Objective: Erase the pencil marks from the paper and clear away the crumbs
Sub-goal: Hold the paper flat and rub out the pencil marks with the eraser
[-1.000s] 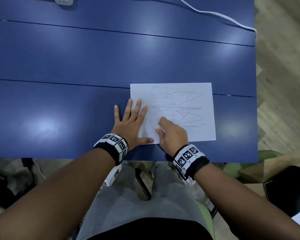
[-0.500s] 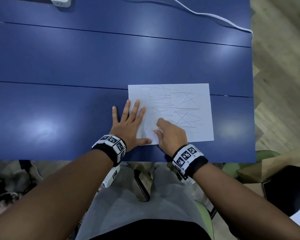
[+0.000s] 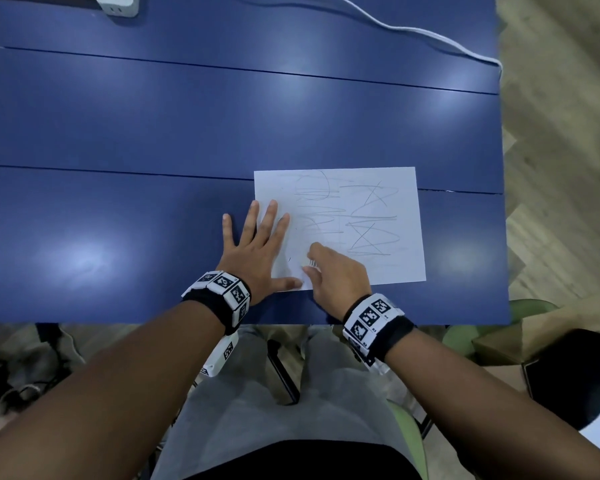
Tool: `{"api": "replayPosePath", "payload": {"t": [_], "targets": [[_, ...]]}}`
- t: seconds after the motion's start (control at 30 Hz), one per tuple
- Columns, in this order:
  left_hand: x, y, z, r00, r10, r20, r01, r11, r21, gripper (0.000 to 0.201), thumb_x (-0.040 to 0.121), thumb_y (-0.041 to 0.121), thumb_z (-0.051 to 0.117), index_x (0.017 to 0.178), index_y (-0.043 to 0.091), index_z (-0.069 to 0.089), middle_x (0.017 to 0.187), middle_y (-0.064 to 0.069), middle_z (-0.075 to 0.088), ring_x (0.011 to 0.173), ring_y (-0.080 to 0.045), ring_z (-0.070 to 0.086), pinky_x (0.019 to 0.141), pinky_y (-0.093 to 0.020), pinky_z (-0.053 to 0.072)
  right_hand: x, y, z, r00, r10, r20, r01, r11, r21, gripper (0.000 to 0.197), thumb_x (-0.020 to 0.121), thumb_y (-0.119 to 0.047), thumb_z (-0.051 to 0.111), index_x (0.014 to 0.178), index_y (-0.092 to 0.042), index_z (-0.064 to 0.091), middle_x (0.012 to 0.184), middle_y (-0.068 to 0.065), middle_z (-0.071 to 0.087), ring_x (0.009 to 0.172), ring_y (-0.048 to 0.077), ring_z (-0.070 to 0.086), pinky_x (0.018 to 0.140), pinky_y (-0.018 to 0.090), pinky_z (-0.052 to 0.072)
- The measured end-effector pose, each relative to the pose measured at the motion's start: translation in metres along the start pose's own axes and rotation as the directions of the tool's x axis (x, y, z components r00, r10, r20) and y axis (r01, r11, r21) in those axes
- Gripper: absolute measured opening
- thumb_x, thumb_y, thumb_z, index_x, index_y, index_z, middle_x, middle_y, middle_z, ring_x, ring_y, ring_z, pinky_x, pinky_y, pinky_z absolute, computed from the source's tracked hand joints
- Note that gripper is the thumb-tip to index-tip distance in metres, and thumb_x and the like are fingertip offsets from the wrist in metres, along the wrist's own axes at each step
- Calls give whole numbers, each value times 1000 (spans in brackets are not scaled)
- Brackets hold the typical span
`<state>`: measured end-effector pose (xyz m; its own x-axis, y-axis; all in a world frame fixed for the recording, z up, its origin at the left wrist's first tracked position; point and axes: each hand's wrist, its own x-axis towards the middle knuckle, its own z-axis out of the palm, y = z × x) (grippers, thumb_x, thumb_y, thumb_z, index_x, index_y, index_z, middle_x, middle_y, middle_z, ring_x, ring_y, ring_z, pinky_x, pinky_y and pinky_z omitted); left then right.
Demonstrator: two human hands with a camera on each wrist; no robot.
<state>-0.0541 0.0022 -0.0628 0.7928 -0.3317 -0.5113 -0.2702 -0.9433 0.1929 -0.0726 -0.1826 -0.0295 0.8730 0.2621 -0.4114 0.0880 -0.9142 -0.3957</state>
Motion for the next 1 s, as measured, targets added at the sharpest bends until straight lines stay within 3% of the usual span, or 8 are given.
{"api": "replayPosePath", "payload": {"t": [0.13,0.3,0.47,0.57,0.73,0.87,1.0], "targets": [[1,0,0,1000,3,-3,-3,1000,8,120,77,92,34,157,24,-22,159,-1,-40,147,-28,-37,113,-69,-18,13,13,-8,983,131,-128,-119,988,94,16,94,-29,52,104,-18,48,91,0,64,78,28,60,68,39,51],[1,-1,0,1000,3,1,-3,1000,-2,119,76,93,32,156,25,-25,158,0,-43,146,-27,-38,113,-69,-19,6,5,-5,999,21,-24,-20,1000,19,17,96,-30,49,108,-18,48,95,2,64,82,29,60,70,38,51],[0,0,-1,1000,0,-4,0,1000,3,119,77,93,33,156,24,-23,159,0,-41,146,-27,-38,113,-68,-19,15,11,-8,990,110,-91,-104,992,68,17,95,-30,51,107,-18,47,97,1,65,83,28,61,70,39,51],[0,-1,0,1000,4,-5,-4,1000,-4,118,77,93,32,156,25,-24,158,0,-42,146,-27,-38,112,-69,-19,9,4,-5,1000,15,-12,-15,1000,6,18,96,-31,49,109,-19,47,99,0,65,84,28,61,70,37,50],[1,0,1,1000,5,-12,-5,1000,4,119,76,93,33,158,24,-20,161,-1,-38,147,-28,-36,113,-69,-18,19,13,-10,987,115,-114,-106,991,79,19,95,-31,52,109,-19,48,98,0,66,83,28,62,70,38,51],[0,-1,1,1000,2,-12,-2,1000,-3,118,77,93,33,157,25,-21,160,0,-39,147,-27,-38,112,-69,-19,12,2,-4,1000,12,-9,-12,1000,4,18,97,-33,48,110,-20,46,101,0,66,84,27,62,71,38,51],[1,1,0,1000,2,-6,-2,1000,4,119,77,92,34,157,24,-22,159,0,-41,146,-27,-39,112,-68,-20,23,10,-9,988,105,-115,-99,994,50,19,96,-32,51,108,-19,48,98,0,66,81,28,62,69,38,51]]}}
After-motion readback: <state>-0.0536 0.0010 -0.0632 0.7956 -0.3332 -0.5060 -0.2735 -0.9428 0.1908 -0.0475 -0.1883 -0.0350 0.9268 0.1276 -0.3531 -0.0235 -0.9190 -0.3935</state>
